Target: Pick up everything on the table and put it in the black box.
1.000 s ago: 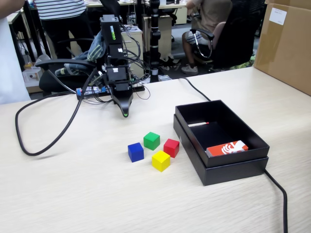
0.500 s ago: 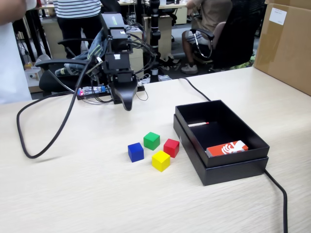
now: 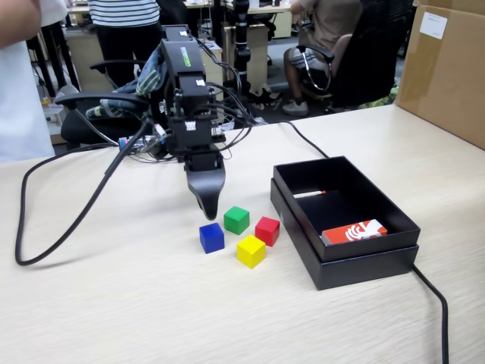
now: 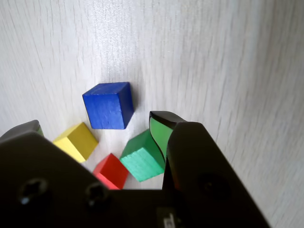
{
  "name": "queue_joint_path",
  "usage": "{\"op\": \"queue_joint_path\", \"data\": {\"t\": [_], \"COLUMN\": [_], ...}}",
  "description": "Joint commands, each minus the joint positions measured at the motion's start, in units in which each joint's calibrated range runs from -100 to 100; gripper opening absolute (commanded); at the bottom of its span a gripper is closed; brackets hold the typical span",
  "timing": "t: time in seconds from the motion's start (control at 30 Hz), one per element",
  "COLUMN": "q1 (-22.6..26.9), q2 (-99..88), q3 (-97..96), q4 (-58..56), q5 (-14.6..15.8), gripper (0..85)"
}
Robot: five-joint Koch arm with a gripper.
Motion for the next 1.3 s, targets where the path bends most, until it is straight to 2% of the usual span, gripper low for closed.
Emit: {"op": "queue_joint_path", "data": {"t": [0.0,0.13,0.2,0.27,0.3,0.43,0.47,0.7,0.77,0.83,0.87,0.97,1.1,1.27], "q1": [-0.29,-0.44,-0.44,-0.44,-0.44,-0.49,-0.49,-0.29,1.86,6.11,10.21,14.41,19.29,20.9], "q2": [2.28,8.01,11.0,13.63,14.67,16.85,16.73,4.0,-5.87,-12.64,-12.87,-10.58,1.93,15.01], "q3": [5.6,7.77,9.13,10.68,11.31,13.21,13.21,12.94,15.57,20.29,25.27,29.26,37.42,40.69], "q4": [-0.44,-0.44,-0.44,-0.44,-0.44,-0.44,-0.44,-3.29,-6.66,-10.28,-13.65,-14.0,-14.09,-14.34], "q5": [-0.49,-0.49,-0.49,-0.49,-0.49,-0.34,-0.24,-0.1,0.24,1.27,3.03,4.1,5.52,6.94], "gripper": [44.7,44.7,40.3,39.5,37.0,13.7,11.4,11.4,11.4,11.4,11.4,11.4,11.6,11.7]}}
